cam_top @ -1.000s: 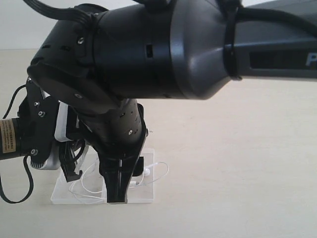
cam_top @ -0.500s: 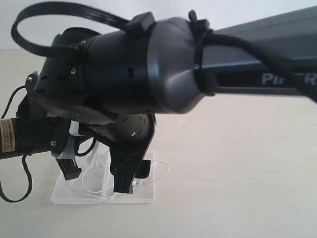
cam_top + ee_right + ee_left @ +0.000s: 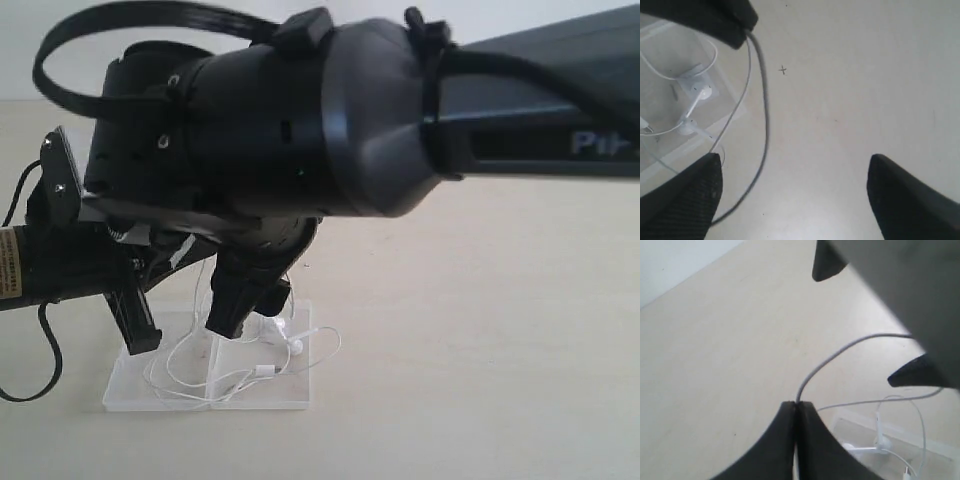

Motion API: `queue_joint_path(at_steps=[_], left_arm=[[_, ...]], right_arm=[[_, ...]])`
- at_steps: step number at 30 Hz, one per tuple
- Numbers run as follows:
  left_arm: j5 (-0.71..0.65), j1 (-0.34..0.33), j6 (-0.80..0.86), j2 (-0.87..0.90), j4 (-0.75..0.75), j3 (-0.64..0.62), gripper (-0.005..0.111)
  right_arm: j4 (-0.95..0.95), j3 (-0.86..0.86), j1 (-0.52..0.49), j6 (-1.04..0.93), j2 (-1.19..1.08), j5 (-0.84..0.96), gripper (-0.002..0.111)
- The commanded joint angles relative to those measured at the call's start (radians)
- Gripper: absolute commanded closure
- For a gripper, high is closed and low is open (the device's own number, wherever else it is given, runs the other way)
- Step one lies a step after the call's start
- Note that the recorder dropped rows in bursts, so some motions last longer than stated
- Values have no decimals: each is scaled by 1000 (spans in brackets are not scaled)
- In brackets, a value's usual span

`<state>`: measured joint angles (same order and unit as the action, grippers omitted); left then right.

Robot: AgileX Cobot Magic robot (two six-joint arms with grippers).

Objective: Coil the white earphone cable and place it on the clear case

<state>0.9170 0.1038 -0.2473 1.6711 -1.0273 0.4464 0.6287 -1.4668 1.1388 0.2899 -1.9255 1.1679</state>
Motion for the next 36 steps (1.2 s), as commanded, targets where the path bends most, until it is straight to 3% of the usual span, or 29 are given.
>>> queue_joint_path(at_steps=[1,5,14,21,27,36], left_arm=[[-96,5,-17,-1,-54,-1,107],[-178,5,-98,-51,-132,-1,107],[-210,-14,-238,-96,-282,-1,107],[-320,-14,-424,-159,-402,-1,107],[-330,-12,-562,-161,-614,-1,107],[-405,-12,-594,-136,-564,-1,107]], right_arm=[[-3,-15,0,53,99,-123,33],[-3,-15,0,82,186,-150,33],[35,-15,0,214,239,-108,33],[55,-15,0,287,347,-58,52],[51,-15,0,308,415,-17,54],[51,-15,0,308,487,21,54]])
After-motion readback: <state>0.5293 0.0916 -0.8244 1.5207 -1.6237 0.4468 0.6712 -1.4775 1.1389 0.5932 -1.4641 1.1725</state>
